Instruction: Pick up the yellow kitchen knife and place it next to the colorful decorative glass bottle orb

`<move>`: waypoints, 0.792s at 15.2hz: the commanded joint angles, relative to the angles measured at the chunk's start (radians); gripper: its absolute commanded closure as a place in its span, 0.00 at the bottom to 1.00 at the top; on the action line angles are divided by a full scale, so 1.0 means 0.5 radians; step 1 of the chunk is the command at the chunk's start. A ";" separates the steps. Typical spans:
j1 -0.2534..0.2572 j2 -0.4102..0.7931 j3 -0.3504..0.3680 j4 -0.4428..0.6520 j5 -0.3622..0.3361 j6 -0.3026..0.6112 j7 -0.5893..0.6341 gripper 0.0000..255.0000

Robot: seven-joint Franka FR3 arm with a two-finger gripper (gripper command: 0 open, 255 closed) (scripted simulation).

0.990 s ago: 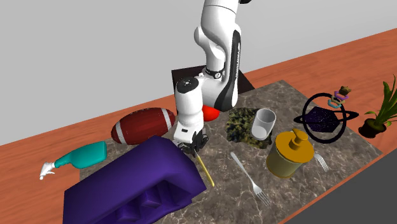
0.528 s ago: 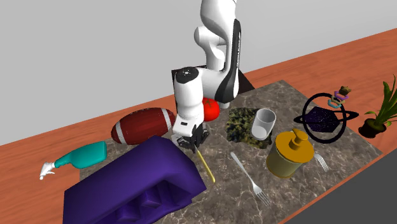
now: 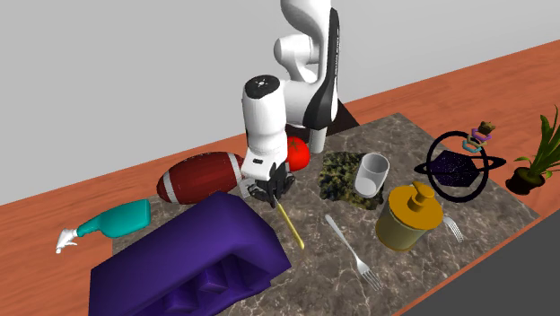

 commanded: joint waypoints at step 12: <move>0.040 -0.224 -0.052 0.105 -0.189 -0.299 0.149 1.00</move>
